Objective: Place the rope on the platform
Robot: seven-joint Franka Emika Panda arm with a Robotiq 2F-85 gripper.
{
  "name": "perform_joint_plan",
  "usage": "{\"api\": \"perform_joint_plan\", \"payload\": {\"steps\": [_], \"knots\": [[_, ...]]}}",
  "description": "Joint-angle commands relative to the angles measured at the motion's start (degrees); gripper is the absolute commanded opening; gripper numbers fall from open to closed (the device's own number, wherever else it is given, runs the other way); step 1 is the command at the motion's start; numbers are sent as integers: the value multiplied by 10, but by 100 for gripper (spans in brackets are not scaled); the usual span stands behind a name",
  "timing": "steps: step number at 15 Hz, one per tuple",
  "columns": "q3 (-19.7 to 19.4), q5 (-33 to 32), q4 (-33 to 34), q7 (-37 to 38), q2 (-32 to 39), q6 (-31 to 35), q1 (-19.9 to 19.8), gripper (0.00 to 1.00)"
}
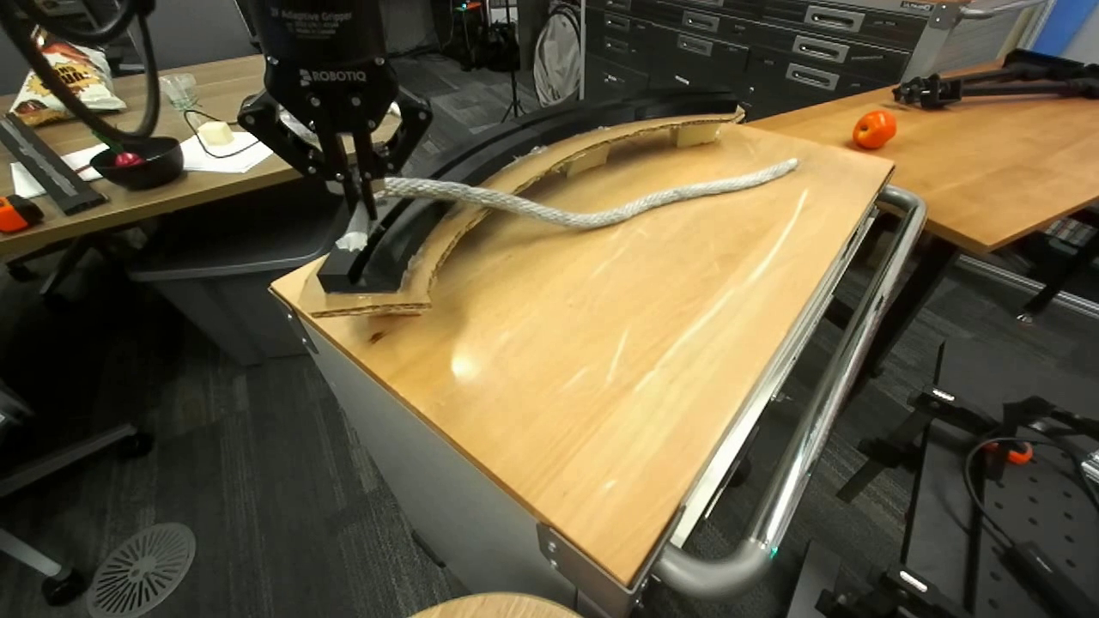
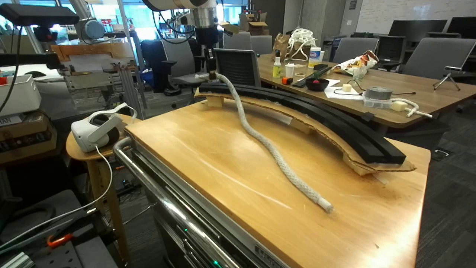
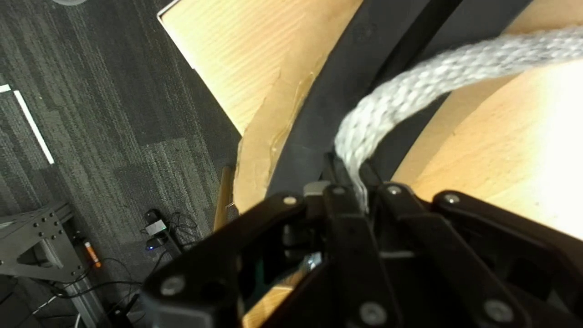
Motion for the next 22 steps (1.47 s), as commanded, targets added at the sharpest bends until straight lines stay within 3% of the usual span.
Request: {"api": "perform_joint_plan", "payload": {"steps": [1, 7, 8, 9, 11, 19, 22], "knots": [[-10, 4, 69, -9, 42, -37, 18, 2], [-10, 14, 125, -9, 82, -100, 17, 2], [-10, 15, 130, -9, 83, -103, 16, 11], [-10, 15, 134, -7, 85, -103, 16, 35], [-9, 19, 135, -5, 80, -96, 14, 38], [-4, 81, 118, 5, 40, -84, -2, 98], [-30, 78, 92, 78, 11, -84, -3, 100]]}}
